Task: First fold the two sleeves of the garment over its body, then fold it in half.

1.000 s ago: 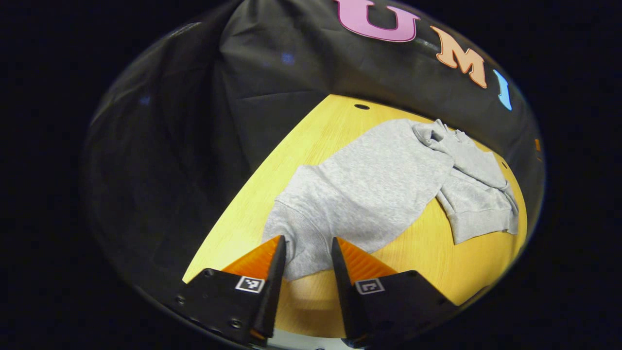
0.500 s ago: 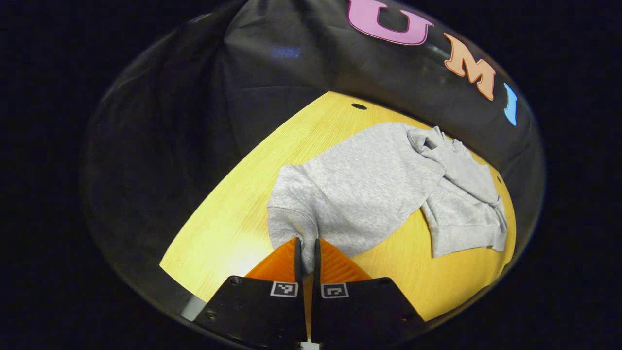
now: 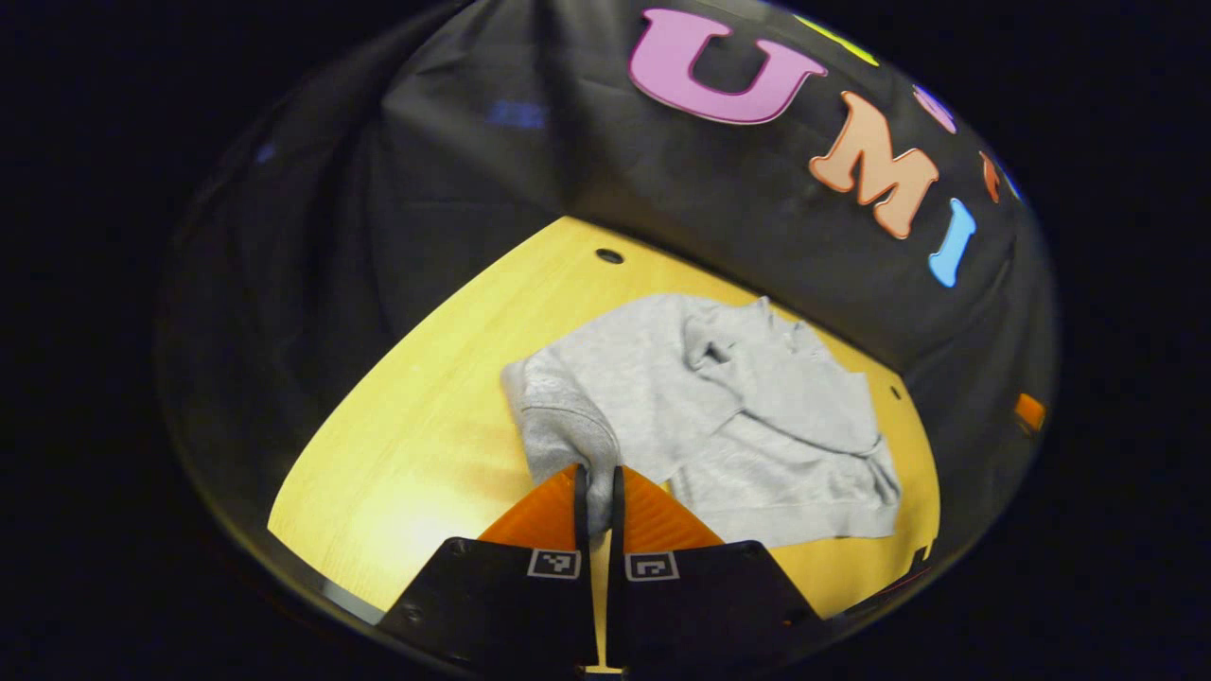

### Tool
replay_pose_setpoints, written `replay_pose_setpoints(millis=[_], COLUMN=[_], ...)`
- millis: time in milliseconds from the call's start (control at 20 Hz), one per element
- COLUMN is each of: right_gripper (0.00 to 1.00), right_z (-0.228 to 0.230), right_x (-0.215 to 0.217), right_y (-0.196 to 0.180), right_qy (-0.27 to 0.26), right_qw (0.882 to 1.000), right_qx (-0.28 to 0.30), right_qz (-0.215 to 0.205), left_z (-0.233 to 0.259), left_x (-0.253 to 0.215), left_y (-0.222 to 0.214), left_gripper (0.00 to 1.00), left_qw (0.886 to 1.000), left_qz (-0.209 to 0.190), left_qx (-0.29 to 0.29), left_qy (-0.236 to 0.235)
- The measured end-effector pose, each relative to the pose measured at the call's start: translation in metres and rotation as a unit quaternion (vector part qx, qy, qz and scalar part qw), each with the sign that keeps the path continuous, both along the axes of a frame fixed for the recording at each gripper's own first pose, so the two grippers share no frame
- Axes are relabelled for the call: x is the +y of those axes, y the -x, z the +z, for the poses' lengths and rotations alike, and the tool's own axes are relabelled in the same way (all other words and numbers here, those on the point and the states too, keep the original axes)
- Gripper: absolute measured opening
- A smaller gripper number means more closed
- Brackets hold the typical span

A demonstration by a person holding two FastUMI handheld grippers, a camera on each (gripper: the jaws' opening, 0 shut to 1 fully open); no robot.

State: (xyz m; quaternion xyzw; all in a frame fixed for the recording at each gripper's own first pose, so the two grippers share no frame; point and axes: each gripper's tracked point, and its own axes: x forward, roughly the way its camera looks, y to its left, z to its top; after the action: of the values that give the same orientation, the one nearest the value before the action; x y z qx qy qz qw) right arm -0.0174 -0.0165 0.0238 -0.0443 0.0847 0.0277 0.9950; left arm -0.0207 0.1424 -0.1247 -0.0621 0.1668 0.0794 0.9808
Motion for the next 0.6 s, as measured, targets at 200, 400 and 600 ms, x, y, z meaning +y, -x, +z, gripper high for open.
replay_pose_setpoints(millis=[200,400,600], right_gripper=[0.94,0.98,0.95], right_z=[-0.001,-0.001,0.003], right_x=[-0.008,-0.021,-0.035], right_y=[0.001,-0.004,-0.011], right_qy=[0.002,-0.003,-0.011], right_qw=[1.0,1.0,1.0], right_qx=[-0.006,-0.009,-0.018], right_qz=[0.004,0.006,0.006], left_z=[0.042,0.067,0.062], left_x=[-0.077,-0.16,-0.23], left_y=[-0.031,-0.061,-0.083], left_gripper=[0.03,0.02,0.02], left_qw=[0.996,0.983,0.964], left_qz=[-0.081,-0.176,-0.252], left_qx=[-0.032,-0.044,-0.036], left_qy=[-0.014,-0.038,-0.072])
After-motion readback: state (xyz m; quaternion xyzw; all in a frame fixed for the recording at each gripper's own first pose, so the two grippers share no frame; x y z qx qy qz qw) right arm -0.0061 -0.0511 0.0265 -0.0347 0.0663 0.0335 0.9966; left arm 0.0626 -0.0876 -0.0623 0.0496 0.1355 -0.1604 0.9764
